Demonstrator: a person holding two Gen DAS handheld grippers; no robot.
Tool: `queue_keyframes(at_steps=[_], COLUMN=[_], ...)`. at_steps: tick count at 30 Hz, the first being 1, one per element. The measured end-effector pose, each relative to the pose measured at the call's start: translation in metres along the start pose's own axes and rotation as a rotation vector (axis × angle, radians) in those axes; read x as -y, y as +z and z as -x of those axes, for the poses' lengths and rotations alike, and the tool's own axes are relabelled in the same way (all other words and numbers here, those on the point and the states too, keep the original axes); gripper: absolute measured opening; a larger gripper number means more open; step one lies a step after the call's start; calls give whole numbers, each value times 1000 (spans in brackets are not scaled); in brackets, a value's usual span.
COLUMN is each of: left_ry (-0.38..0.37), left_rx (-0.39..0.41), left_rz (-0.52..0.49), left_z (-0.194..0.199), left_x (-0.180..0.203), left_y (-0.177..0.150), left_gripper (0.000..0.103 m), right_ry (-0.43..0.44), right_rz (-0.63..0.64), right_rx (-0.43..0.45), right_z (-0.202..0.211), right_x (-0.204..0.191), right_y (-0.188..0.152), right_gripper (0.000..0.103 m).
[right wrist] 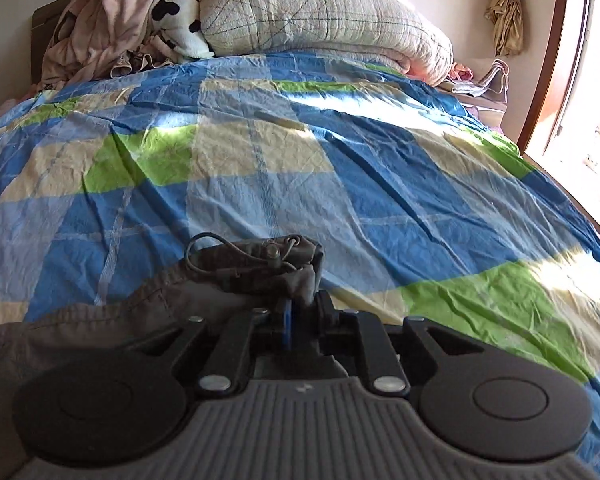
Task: Fold clothes
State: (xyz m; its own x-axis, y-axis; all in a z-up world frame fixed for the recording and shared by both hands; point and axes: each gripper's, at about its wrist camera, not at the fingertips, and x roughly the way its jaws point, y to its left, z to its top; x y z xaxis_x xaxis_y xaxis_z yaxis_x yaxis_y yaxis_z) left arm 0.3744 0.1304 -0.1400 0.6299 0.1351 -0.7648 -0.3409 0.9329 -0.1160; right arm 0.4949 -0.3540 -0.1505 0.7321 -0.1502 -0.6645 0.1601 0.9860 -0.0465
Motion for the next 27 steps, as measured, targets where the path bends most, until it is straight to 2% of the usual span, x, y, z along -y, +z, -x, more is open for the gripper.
queue_keyframes(at_steps=[1,4,7,10,13,19,22,24,26,27], left_ry=[0,-16,-39,-47,-34,-33,-37,-33,-26,-22], left_rx=[1,-10,-32,-45,-33,-38,-41,-40,-40,-39], left_rz=[-6,4,26,37,28,26,27,26,23,20], left_z=[0,-3,-9,-13,-11,-9,-10,-10,-11,-11], left_x=[0,-2,-4,-5,-1,-1,-2,-1,0,1], left_y=[0,2,5,4,2,3,3,2,2,2], left_gripper=[56,58,63,63,62,60,59,59,59,59], right_ry=[15,68,123,149,184,202,198,180,178,181], right_rz=[-14,-78,-152,-186,-223,-267,-280,-252,-215,-197], right_rx=[7,30,54,44,-8,-99,-104,-95,-94,-96], right_z=[6,29,55,73,87,82,77,76,77,77], right_x=[6,32,61,84,105,112,110,100,92,89], right_y=[-1,-1,-1,-7,-35,-87,-99,-100,-98,-96], right_gripper=[42,44,58,59,59,59,59,54,33,31])
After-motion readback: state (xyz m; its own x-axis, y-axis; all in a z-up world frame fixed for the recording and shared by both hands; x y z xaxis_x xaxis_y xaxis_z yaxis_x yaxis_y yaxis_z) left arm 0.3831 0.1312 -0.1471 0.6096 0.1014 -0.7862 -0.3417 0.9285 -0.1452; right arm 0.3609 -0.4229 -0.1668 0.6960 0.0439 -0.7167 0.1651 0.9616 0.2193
